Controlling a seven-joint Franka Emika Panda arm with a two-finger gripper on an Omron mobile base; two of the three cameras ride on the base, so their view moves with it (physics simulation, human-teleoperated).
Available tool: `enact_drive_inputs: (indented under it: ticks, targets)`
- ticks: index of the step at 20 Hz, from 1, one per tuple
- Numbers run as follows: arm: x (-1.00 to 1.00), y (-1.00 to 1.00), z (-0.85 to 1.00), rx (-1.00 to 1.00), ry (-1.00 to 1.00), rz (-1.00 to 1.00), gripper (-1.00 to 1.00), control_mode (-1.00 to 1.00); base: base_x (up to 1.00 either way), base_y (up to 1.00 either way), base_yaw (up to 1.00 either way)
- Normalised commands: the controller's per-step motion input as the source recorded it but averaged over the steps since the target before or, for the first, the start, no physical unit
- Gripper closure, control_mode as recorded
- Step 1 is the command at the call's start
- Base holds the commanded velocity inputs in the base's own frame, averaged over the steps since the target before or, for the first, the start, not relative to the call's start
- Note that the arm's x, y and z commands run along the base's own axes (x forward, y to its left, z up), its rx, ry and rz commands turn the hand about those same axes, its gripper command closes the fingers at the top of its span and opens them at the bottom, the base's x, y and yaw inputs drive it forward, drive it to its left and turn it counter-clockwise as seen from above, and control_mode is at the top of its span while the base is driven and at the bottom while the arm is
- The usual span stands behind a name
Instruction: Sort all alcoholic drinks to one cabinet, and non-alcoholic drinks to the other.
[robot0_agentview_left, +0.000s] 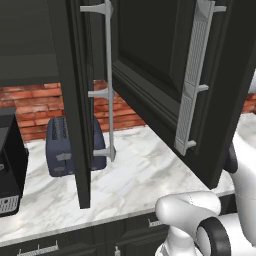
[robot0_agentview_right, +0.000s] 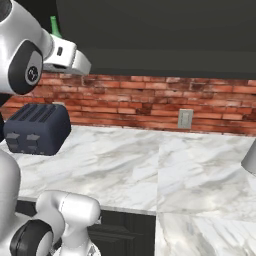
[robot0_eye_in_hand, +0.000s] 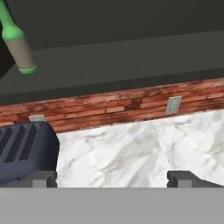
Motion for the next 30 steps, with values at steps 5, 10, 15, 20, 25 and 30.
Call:
enact_drive_inputs:
  ticks: [5,10,15,20,25,30]
  targets:
    - [-0.43,-0.13,-0.40,0.02,0.39,-0.07,-1.00,-1.00,0.00,0.00,0.00]
    - [-0.22,-0.02,-0.21,0.01,0.15,-0.01,-1.00,-1.00,0.00,0.00,0.00]
    - [-0.08,0.00,-0.02,0.00,0.00,0.00,-1.00,1.00,-0.73,0.00,0.00]
    - [0.00,0.00,0.00,0.00,0.00,0.00,-1.00,1.00,-1.00,0.01,0.00]
    - [0.00,0.00,0.00,0.00,0.00,0.00,-1.00,1.00,-0.83,0.15,0.00]
    - [0.00,0.00,0.00,0.00,0.00,0.00,-1.00,1.00,-0.84,0.67,0.00]
